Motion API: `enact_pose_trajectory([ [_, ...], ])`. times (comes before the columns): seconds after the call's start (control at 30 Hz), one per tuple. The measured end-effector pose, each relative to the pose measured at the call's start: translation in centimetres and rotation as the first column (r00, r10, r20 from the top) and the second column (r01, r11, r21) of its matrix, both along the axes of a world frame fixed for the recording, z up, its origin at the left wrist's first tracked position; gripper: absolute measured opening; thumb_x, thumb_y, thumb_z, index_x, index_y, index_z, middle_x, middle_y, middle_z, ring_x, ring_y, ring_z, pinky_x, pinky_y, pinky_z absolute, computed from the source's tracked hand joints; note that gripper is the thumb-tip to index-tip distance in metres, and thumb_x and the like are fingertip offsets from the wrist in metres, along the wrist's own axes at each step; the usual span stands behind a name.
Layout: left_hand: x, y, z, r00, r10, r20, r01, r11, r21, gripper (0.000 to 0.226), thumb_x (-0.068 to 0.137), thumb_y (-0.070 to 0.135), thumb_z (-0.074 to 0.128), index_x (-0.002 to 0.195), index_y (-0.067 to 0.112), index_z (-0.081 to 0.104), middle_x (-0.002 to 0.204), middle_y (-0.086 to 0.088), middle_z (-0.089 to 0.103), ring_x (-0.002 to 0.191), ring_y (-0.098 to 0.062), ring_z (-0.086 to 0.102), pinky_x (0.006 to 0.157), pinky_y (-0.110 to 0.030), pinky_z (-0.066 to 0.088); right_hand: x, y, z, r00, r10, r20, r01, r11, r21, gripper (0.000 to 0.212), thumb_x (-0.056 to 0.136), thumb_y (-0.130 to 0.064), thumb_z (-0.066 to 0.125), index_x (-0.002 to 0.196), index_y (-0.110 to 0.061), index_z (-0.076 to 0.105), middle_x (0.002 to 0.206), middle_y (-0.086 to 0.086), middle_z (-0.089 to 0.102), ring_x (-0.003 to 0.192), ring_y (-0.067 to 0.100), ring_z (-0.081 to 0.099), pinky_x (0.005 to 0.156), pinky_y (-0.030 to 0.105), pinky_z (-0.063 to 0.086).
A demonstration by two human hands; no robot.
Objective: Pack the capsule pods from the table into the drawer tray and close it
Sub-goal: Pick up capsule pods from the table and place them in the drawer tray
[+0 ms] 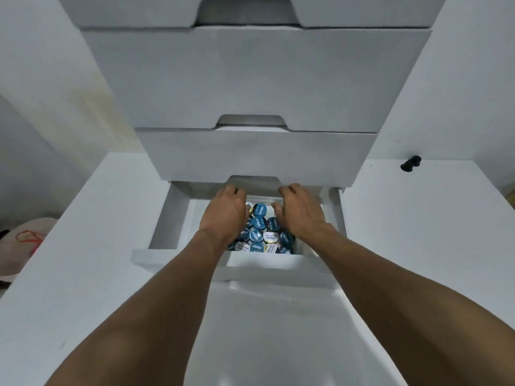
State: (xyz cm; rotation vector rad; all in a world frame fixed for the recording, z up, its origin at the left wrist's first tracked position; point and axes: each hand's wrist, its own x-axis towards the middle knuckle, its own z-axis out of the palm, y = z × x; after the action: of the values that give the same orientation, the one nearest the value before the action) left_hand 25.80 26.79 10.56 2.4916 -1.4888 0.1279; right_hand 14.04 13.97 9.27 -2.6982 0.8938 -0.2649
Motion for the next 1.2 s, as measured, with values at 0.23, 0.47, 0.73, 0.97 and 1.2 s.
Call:
enact_pose_trajectory([
  [0.23, -3.9, 2.8, 6.1, 0.989, -0.034, 0.147, 0.050, 0.993, -0.107, 0.033, 0.096, 0.028, 0.047, 0.121, 0.006, 0.052, 0.116, -0.014, 0.057, 0.101, -0.025, 0.054, 0.090, -0.034, 0.048, -5.4, 2.6, 6.9, 0.996, -0.026, 0.089, 0.045, 0.974, -0.220, 0.037, 0.096, -0.030, 0.045, 0.126, -0.009, 0.052, 0.120, 0.013, 0.056, 0.103, 0.028, 0.055, 0.084, 0.039, 0.052],
  [0.47, -9.6, 5.9, 10.2, 0.971, -0.116, 0.211, 0.155, 0.972, -0.178, 0.029, 0.091, 0.021, 0.054, 0.114, 0.004, 0.057, 0.109, -0.016, 0.059, 0.094, -0.029, 0.057, 0.082, -0.039, 0.051, -13.2, 7.6, 11.1, 0.963, -0.159, 0.218, 0.220, 0.930, -0.294, 0.029, 0.094, -0.023, 0.047, 0.114, -0.005, 0.056, 0.115, 0.017, 0.055, 0.099, 0.035, 0.055, 0.076, 0.038, 0.047],
  [0.73, -16.5, 7.9, 11.4, 0.943, -0.243, 0.227, 0.299, 0.919, -0.256, 0.021, 0.084, 0.012, 0.058, 0.103, 0.001, 0.060, 0.099, -0.019, 0.061, 0.085, -0.034, 0.057, 0.075, -0.042, 0.050, -21.5, 10.0, 12.4, 0.945, -0.203, 0.257, 0.272, 0.924, -0.269, 0.030, 0.093, -0.026, 0.051, 0.115, -0.006, 0.057, 0.113, 0.014, 0.055, 0.099, 0.033, 0.055, 0.076, 0.038, 0.049],
  [0.97, -21.2, 4.5, 12.3, 0.926, -0.301, 0.228, 0.354, 0.901, -0.251, 0.028, 0.090, 0.017, 0.053, 0.112, 0.000, 0.057, 0.110, -0.020, 0.058, 0.096, -0.037, 0.054, 0.082, -0.043, 0.048, -27.2, 7.4, 12.8, 0.923, -0.260, 0.282, 0.334, 0.906, -0.259, 0.031, 0.095, -0.027, 0.049, 0.117, -0.007, 0.057, 0.116, 0.013, 0.055, 0.102, 0.030, 0.054, 0.084, 0.037, 0.047],
  [1.2, -28.2, -3.5, 11.7, 0.930, -0.301, 0.212, 0.352, 0.893, -0.280, 0.029, 0.089, 0.018, 0.056, 0.111, 0.000, 0.057, 0.110, -0.020, 0.056, 0.096, -0.038, 0.054, 0.079, -0.042, 0.048, -34.0, 0.2, 12.5, 0.921, -0.274, 0.278, 0.342, 0.910, -0.234, 0.033, 0.095, -0.030, 0.048, 0.122, -0.012, 0.055, 0.122, 0.008, 0.053, 0.110, 0.028, 0.052, 0.087, 0.039, 0.049],
])
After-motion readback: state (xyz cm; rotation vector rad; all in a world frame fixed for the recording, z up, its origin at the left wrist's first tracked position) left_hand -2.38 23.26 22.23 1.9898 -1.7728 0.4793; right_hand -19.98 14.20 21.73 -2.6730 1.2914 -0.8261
